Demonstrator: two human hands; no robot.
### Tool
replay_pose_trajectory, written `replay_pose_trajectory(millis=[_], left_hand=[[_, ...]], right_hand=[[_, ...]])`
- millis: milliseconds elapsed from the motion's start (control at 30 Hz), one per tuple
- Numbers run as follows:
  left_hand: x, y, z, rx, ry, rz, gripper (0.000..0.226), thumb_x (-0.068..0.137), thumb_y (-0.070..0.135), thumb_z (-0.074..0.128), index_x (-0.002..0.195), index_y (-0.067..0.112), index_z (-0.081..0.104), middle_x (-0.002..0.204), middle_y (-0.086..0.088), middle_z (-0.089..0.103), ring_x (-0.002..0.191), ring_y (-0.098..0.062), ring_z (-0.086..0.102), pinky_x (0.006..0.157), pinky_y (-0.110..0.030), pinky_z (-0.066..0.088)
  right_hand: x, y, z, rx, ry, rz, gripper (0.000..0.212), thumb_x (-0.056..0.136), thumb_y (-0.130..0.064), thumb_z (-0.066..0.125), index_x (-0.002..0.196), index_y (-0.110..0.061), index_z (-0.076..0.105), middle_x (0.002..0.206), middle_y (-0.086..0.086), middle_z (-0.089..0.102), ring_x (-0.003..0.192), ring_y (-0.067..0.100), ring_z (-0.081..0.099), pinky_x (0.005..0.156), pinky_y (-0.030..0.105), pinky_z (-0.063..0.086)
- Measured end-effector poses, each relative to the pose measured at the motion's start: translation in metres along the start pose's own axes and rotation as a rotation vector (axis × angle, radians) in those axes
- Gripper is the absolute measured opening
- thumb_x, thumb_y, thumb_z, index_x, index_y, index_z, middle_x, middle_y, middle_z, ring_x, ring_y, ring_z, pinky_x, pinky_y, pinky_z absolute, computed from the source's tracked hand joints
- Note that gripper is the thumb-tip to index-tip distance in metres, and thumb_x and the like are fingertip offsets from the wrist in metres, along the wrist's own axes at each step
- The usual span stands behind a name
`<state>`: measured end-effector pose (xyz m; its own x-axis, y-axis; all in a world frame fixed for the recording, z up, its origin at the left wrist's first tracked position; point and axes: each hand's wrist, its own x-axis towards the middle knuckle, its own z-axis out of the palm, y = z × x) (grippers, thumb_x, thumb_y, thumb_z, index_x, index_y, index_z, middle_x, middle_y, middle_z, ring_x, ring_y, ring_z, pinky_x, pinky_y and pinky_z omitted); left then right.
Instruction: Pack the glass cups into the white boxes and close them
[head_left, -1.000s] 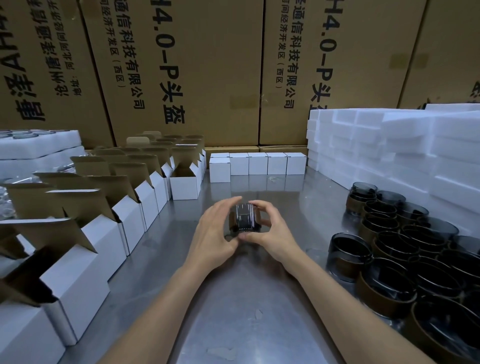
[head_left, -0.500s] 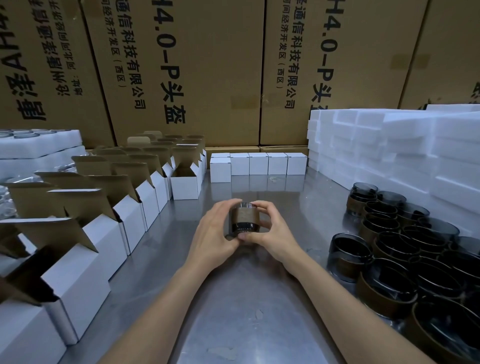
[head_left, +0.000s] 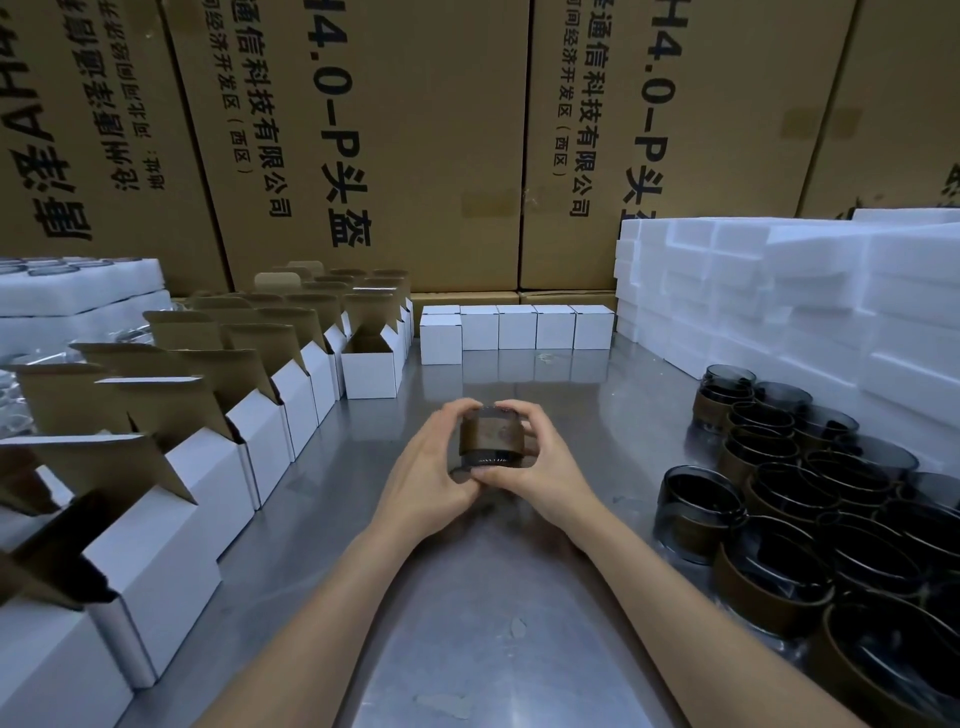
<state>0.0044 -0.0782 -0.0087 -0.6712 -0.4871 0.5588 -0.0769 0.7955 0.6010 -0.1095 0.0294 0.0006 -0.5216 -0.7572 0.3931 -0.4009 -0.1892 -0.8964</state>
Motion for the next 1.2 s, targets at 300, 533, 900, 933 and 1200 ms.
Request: replay_pose_trajectory(millis=[300,533,900,933,1200], left_hand=[[0.002,-0.003,0.0,-0.125,-0.025,-0.123,0.062,0.066,0.009,0.07,0.099,0.048,0.034,0.107,0.015,0.057,0.085,-0.014,0.066,0.075,-0.045,0.056],[-0.002,0.001,0.001,-0.102,-0.168,-0.133,0.048,0.066,0.018,0.055,0.101,0.034,0.027,0.105,-0.001,0.052,0.088,-0.025,0.059,0.077,-0.05,0.052],[-0.001,-0.003,-0.006,-0.247,-0.13,-0.216,0.031,0.067,0.021,0.041,0.093,0.037,0.033,0.094,0.006,0.058,0.069,-0.013,0.05,0.062,-0.031,0.041],[0.0,-0.004,-0.007,-0.317,-0.09,-0.243,0.031,0.067,0.02,0.039,0.093,0.035,0.036,0.091,0.008,0.061,0.069,-0.012,0.053,0.062,-0.027,0.043],[0.044,-0.044,-0.018,-0.042,0.182,-0.378,0.021,0.094,0.011,0.042,0.1,0.026,0.056,0.116,0.002,0.058,0.107,-0.016,0.053,0.085,-0.03,0.042]], right_hand=[[0.001,0.0,0.001,-0.043,-0.017,0.027,0.045,0.078,-0.017,0.077,0.116,-0.032,0.056,0.127,0.005,0.05,0.115,0.003,0.05,0.089,0.013,0.046],[0.0,-0.002,0.002,-0.018,-0.003,0.056,0.037,0.075,0.0,0.072,0.101,-0.023,0.058,0.123,0.012,0.053,0.111,0.018,0.056,0.091,0.026,0.05],[0.003,-0.006,0.003,0.069,-0.04,0.129,0.008,0.087,-0.01,0.064,0.086,-0.016,0.059,0.098,0.002,0.052,0.092,0.014,0.051,0.077,0.02,0.039],[0.003,-0.006,0.003,0.113,-0.029,0.14,0.004,0.088,-0.012,0.061,0.086,-0.015,0.06,0.093,-0.001,0.055,0.089,0.012,0.051,0.077,0.023,0.038],[0.009,0.003,0.007,0.132,0.136,0.182,0.011,0.093,-0.024,0.057,0.087,-0.017,0.064,0.087,-0.004,0.063,0.086,0.011,0.058,0.083,0.033,0.047]])
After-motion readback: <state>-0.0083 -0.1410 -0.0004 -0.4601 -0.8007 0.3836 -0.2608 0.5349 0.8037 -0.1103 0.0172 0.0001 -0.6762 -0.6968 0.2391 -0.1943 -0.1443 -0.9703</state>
